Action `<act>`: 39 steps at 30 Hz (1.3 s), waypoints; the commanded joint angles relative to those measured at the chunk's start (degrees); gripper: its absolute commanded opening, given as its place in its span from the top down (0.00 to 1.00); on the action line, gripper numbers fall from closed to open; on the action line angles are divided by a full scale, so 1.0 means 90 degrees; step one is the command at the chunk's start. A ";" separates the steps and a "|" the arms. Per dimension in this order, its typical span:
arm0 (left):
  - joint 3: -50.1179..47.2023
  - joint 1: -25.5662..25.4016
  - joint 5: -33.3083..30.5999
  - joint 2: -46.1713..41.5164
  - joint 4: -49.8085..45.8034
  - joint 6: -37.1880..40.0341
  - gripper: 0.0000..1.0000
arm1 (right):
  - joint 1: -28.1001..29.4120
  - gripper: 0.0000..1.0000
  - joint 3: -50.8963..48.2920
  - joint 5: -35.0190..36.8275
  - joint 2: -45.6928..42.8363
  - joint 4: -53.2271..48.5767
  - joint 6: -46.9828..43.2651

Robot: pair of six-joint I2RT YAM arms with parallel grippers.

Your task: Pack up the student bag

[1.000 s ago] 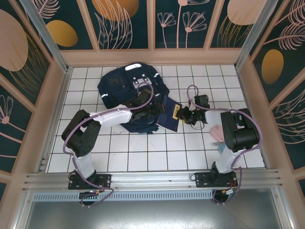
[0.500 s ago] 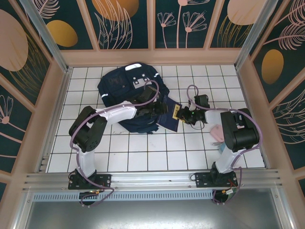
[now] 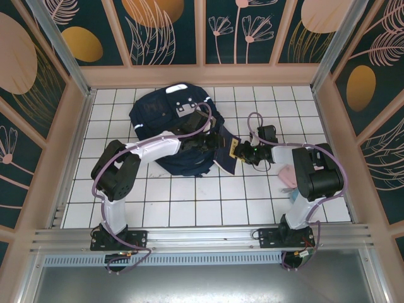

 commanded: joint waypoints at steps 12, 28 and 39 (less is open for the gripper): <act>0.0232 -0.0006 0.0218 0.0344 0.0008 0.0139 0.82 | 0.0032 0.69 -0.0280 0.0020 -0.0458 0.0115 -0.0040; -0.0269 0.0102 -0.1433 -0.1688 0.1132 -0.0426 1.00 | -0.0409 0.32 -0.1448 -0.0418 -0.3189 0.1661 0.1185; -0.0866 0.0117 -0.2137 -0.2104 0.2891 -0.1168 1.00 | 0.0363 0.10 -0.2116 -0.0392 -0.4029 0.4446 0.3859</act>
